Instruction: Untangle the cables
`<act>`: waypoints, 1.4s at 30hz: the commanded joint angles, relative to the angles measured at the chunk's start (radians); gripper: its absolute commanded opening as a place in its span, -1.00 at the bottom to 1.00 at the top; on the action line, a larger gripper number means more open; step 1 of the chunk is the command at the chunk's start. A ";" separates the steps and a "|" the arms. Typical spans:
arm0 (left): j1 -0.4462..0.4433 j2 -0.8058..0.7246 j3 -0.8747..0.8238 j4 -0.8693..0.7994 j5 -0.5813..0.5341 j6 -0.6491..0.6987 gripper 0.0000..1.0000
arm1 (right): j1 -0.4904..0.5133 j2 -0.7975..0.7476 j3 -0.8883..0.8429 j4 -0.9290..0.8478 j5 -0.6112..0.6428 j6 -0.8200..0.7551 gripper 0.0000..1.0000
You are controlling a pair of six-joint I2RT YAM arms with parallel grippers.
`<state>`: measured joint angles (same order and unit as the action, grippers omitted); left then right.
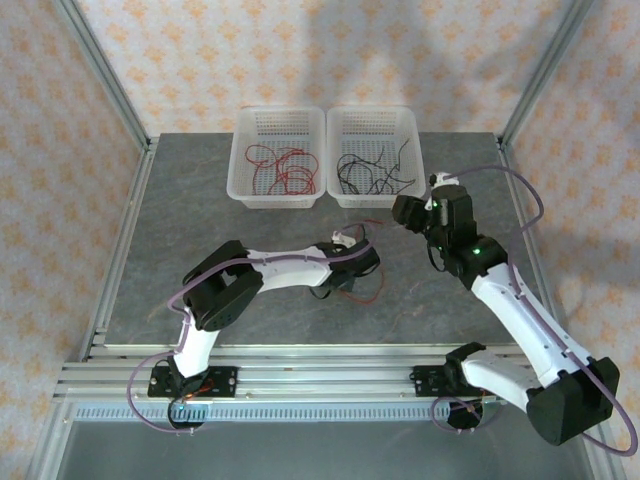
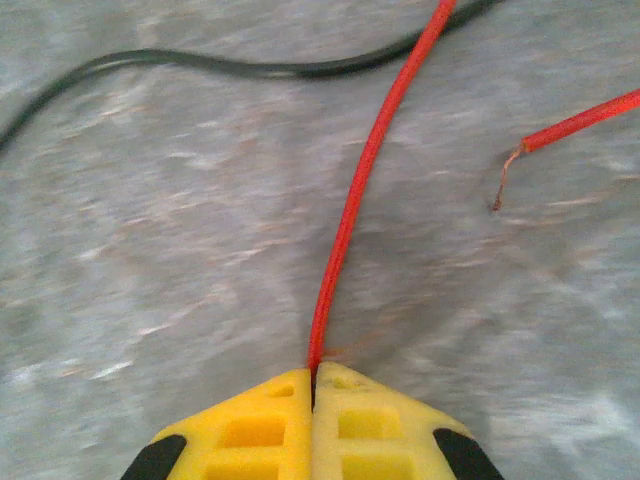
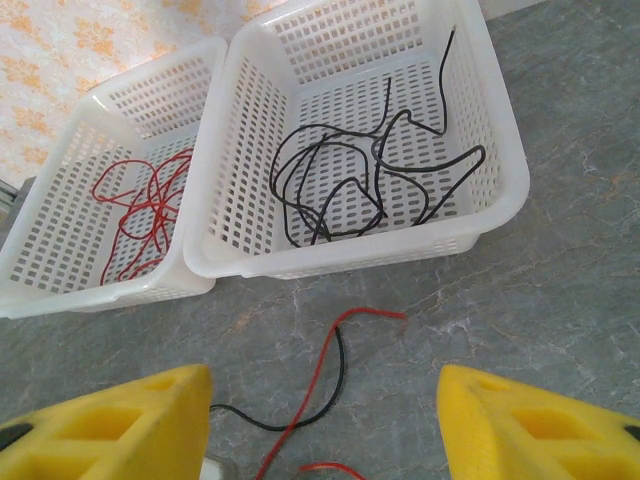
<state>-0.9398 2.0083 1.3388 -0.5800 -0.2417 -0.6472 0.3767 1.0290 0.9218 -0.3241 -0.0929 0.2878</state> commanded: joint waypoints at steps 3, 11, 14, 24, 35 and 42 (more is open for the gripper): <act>0.022 -0.127 0.030 -0.161 -0.157 -0.002 -1.00 | -0.002 -0.029 -0.009 0.002 -0.004 0.020 0.21; 0.012 -0.266 0.138 -0.216 -0.202 0.031 -1.00 | -0.002 -0.062 -0.083 0.011 -0.069 0.060 0.21; 0.012 -0.292 0.179 -0.246 -0.223 0.046 -1.00 | -0.002 -0.074 -0.115 0.016 -0.090 0.072 0.21; 0.012 -0.329 0.354 -0.342 -0.281 0.117 -1.00 | -0.002 -0.083 -0.161 0.040 -0.123 0.098 0.20; 0.012 -0.342 0.473 -0.420 -0.311 0.150 -0.90 | -0.001 -0.066 -0.200 0.079 -0.164 0.130 0.20; 0.037 -0.385 0.172 -0.324 -0.162 0.018 -0.34 | -0.001 -0.066 -0.199 0.078 -0.166 0.125 0.20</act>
<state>-0.9188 1.6394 1.6276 -0.9237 -0.4774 -0.5591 0.3767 0.9668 0.7292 -0.2729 -0.2562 0.4080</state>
